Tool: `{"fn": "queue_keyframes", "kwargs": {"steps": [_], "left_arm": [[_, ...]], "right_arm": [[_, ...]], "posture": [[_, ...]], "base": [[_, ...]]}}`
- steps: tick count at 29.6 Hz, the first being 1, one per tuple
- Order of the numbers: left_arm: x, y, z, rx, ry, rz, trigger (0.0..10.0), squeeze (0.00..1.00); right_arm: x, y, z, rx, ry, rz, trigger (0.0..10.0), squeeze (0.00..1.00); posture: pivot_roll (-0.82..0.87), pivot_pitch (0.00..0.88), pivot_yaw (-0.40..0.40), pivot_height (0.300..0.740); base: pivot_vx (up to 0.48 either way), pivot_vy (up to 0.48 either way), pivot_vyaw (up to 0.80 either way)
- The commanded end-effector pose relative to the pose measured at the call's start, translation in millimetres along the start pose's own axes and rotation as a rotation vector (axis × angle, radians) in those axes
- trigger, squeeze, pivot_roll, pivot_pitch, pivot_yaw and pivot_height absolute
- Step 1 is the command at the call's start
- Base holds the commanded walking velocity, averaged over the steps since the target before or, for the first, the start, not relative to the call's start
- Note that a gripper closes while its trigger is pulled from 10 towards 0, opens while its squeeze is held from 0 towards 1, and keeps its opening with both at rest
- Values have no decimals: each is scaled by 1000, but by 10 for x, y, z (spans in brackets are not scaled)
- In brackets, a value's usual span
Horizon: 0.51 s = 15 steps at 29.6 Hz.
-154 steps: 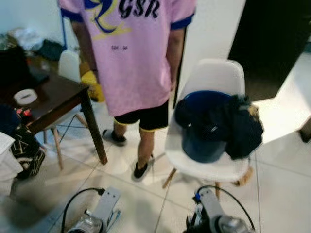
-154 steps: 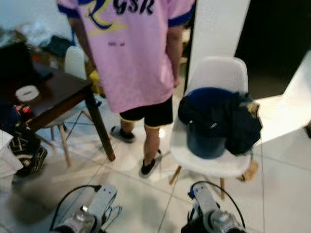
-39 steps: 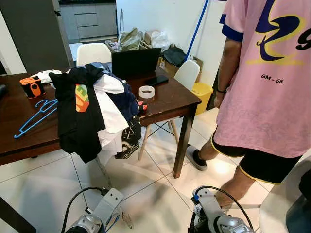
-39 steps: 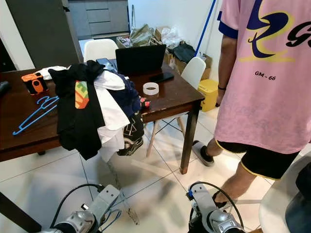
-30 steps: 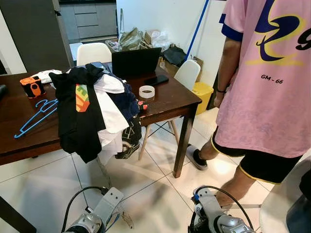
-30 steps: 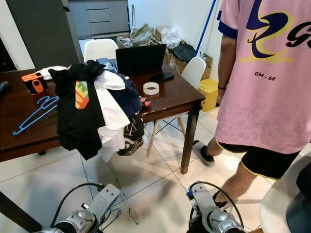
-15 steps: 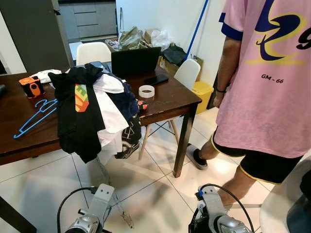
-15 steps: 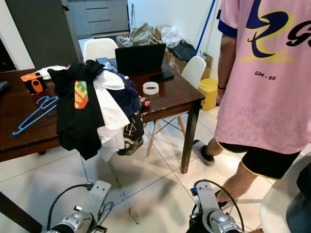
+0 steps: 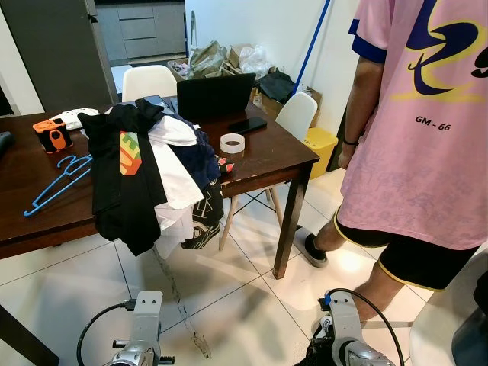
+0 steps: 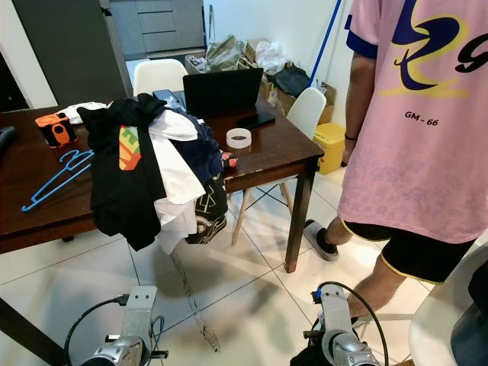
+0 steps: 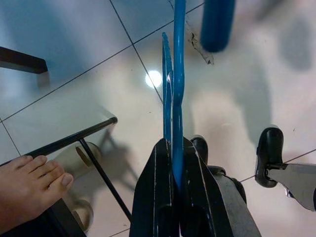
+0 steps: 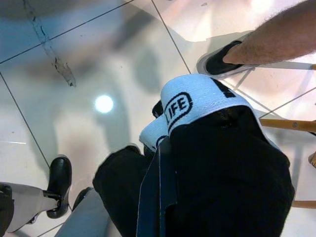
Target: Hang hanger
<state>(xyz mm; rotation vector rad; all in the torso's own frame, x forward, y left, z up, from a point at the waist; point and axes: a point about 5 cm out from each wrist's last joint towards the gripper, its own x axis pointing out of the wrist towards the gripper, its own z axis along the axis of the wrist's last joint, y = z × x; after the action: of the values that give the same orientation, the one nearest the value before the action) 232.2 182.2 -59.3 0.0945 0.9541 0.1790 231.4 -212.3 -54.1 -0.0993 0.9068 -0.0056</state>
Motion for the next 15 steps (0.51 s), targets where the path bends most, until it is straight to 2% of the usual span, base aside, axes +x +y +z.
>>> {"fn": "queue_keyframes", "kwargs": {"steps": [1, 9, 11, 12, 13, 14, 15], "left_arm": [[-5, -33, -42, -1, 10, -12, 10000, 0], [-5, -33, -36, 10, 3, -15, 10000, 0], [-6, -15, 3, 57, -45, 14, 10000, 0], [-6, -15, 3, 57, -45, 14, 10000, 0], [-12, -10, 29, 22, -97, 35, 10000, 0], [-12, -10, 29, 22, -97, 35, 10000, 0], [-21, -4, 56, -11, -148, 49, 10000, 0]], "right_arm": [[0, 17, -15, 18, -3, -2, 10000, 0], [-1, 22, -11, 26, -13, 3, 10000, 0], [-8, 92, 56, 75, -108, 104, 10000, 0], [-8, 92, 56, 75, -108, 104, 10000, 0], [-20, 131, 115, 88, -179, 162, 10000, 0], [-20, 131, 115, 88, -179, 162, 10000, 0], [-34, 155, 163, 79, -233, 200, 10000, 0]], "posture": [[39, 0, -33, 740], [39, 0, -33, 740], [47, 0, -32, 740], [47, 0, -32, 740], [36, 0, -24, 740], [36, 0, -24, 740], [36, 0, -24, 740]], "base": [[0, 0, 0], [0, 0, 0], [0, 0, 0], [0, 0, 0], [0, 0, 0], [0, 0, 0], [0, 0, 0]]}}
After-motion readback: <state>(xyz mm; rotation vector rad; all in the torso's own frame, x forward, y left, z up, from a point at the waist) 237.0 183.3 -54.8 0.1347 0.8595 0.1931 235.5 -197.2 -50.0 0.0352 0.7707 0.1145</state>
